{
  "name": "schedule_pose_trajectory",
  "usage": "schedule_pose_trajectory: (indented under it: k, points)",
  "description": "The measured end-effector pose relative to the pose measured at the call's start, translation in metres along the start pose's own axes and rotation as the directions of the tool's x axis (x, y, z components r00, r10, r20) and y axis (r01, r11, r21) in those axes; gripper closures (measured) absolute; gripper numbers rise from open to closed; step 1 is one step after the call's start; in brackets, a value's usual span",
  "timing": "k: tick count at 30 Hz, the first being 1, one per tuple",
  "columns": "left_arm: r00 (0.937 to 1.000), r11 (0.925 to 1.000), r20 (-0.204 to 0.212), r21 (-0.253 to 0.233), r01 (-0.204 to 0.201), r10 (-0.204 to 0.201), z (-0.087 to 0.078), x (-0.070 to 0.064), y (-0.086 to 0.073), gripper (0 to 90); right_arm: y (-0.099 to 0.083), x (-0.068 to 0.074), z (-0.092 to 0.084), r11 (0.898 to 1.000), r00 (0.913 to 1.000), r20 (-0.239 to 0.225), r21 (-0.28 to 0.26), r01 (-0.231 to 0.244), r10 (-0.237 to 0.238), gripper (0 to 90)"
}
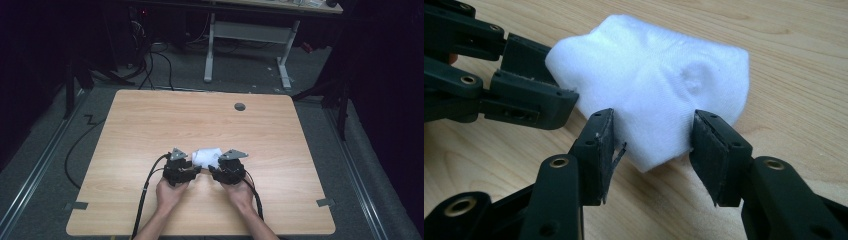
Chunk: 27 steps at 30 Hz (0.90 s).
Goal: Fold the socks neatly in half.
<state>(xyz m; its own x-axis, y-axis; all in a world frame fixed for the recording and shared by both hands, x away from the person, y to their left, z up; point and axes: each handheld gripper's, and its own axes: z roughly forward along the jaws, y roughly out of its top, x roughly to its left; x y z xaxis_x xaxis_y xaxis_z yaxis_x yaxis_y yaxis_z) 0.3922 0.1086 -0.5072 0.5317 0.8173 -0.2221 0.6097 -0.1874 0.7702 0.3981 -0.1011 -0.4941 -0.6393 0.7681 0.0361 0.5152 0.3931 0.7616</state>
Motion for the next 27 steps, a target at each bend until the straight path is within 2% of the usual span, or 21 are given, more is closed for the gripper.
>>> schedule_pose_trajectory:
  k: [3, 7, 11, 19, 20, 24, 27]
  points:
    - [0.9999, 0.9999, -0.008, 0.004, 0.010, -0.010, 0.004, 0.002, 0.003, 53.3, 0.001, -0.001, 0.002, 1.000, 1.0000, 0.004, -0.001, -0.005, 0.005, 52.1]
    - [0.9999, 1.0000, -0.010, -0.004, 0.004, -0.004, 0.006, 0.001, 0.005, 52.4, 0.003, -0.004, 0.004, 1.000, 0.9999, 0.009, -0.008, -0.007, 0.007, 51.8]
    - [0.9998, 1.0000, -0.017, -0.004, -0.005, 0.005, 0.003, 0.000, 0.004, 48.4, 0.001, -0.006, 0.003, 1.000, 0.9997, -0.010, -0.020, -0.022, 0.022, 50.2]
    - [0.9994, 0.9991, -0.022, -0.032, -0.028, 0.027, -0.018, -0.002, 0.001, 45.4, -0.003, -0.012, -0.016, 0.997, 0.9993, -0.028, -0.068, -0.026, 0.024, 49.9]
    - [0.9992, 0.9983, -0.021, -0.048, -0.034, 0.033, -0.024, -0.003, 0.001, 45.4, -0.004, -0.014, -0.021, 0.996, 0.9989, -0.031, -0.079, -0.038, 0.035, 51.1]
    - [0.9984, 0.9970, -0.038, -0.064, -0.043, 0.041, -0.034, -0.003, -0.001, 45.4, -0.006, -0.019, -0.029, 0.994, 0.9981, -0.039, -0.093, -0.052, 0.048, 56.4]
    - [0.9981, 0.9966, -0.043, -0.068, -0.046, 0.043, -0.038, -0.002, -0.001, 45.4, -0.007, -0.021, -0.032, 0.993, 0.9977, -0.041, -0.099, -0.059, 0.055, 56.9]
